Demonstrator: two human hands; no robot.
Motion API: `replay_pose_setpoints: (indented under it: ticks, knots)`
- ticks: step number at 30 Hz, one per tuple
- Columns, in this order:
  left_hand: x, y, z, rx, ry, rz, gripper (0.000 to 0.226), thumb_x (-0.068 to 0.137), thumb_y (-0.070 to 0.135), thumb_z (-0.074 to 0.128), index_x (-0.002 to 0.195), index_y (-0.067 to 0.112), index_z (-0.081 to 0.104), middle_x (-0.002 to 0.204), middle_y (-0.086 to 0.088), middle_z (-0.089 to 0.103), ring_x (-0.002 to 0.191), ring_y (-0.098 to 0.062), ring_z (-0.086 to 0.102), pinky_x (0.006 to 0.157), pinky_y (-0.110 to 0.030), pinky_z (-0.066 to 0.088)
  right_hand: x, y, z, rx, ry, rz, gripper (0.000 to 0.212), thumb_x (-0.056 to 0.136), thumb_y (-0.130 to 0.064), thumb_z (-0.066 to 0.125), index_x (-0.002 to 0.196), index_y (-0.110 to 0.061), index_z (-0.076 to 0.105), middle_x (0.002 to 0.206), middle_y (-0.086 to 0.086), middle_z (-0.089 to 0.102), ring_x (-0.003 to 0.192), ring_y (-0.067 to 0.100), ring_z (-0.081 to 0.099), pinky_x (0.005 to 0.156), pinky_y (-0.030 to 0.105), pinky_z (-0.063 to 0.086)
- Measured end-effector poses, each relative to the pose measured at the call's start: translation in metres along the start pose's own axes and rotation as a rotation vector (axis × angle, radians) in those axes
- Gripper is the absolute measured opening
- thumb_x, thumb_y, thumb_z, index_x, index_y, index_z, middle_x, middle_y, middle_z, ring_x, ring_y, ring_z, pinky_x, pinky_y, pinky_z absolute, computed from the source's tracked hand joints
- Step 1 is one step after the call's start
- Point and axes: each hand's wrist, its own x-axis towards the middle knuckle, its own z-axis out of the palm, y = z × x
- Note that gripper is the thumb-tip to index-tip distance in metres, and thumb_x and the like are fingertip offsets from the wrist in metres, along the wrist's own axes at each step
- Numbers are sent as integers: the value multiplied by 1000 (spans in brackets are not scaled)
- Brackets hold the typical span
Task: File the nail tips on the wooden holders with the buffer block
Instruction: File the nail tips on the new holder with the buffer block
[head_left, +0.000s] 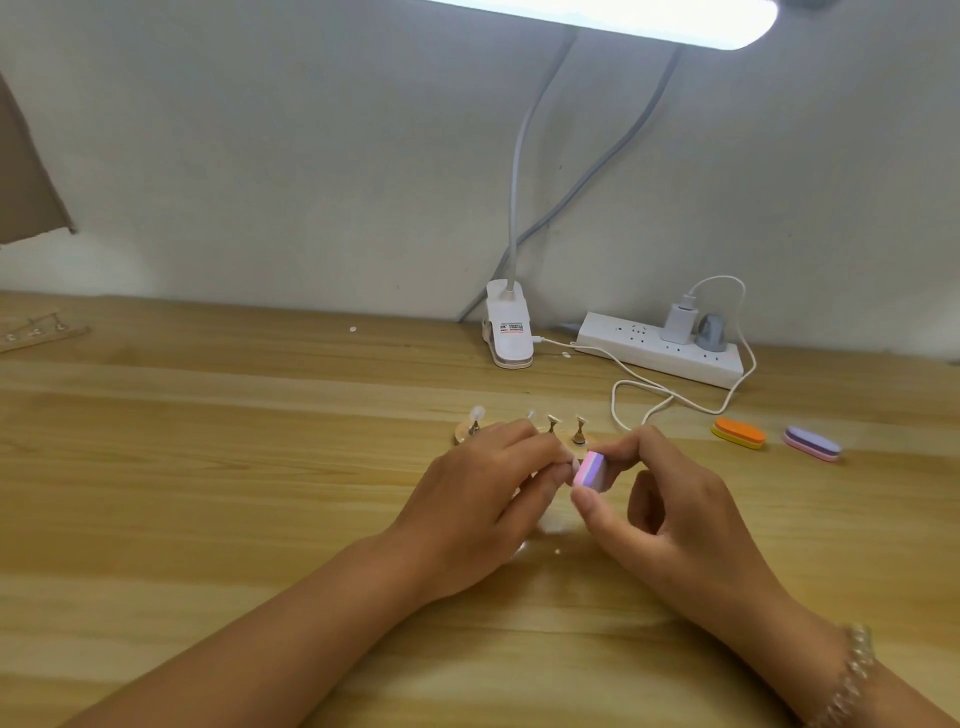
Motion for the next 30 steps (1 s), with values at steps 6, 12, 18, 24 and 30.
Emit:
replay_pose_setpoints:
  ticks: [6, 12, 18, 24, 30]
  knots:
    - [0, 2, 0, 63, -57, 27, 32, 98, 41, 37, 102, 24, 64, 91, 12, 55, 84, -10, 51, 69, -39, 49, -1, -1, -1, -14, 15, -21, 32, 81, -50, 64, 102, -27, 59, 82, -15, 61, 51, 14, 51, 50, 23, 37]
    - [-4, 4, 2, 108, -51, 116, 25, 100, 36, 44, 102, 26, 66, 88, 17, 50, 81, 0, 38, 62, -32, 46, 2, 0, -1, -26, 71, -16, 29, 87, -45, 68, 106, -25, 59, 87, -15, 61, 52, 16, 52, 49, 28, 42]
    - [-1, 4, 1, 43, -23, 62, 24, 100, 35, 42, 99, 26, 64, 93, 15, 57, 84, -6, 52, 69, -39, 50, 3, 2, -3, 67, 105, 57, 33, 81, -51, 65, 100, -26, 58, 88, -12, 64, 50, 19, 51, 52, 31, 41]
    - [0, 0, -1, 58, -25, 12, 23, 100, 34, 43, 99, 21, 62, 90, 11, 56, 81, -11, 53, 73, -43, 49, -4, -8, 1, -102, 9, -97, 35, 80, -54, 63, 101, -27, 60, 73, -28, 51, 49, 4, 47, 48, 16, 34]
    - [-1, 2, 0, 23, -42, 15, 27, 98, 37, 41, 98, 22, 64, 89, 10, 57, 81, -11, 54, 69, -41, 49, -2, -7, 0, -122, 39, -97, 35, 83, -51, 64, 105, -24, 60, 72, -28, 48, 47, 5, 46, 49, 17, 34]
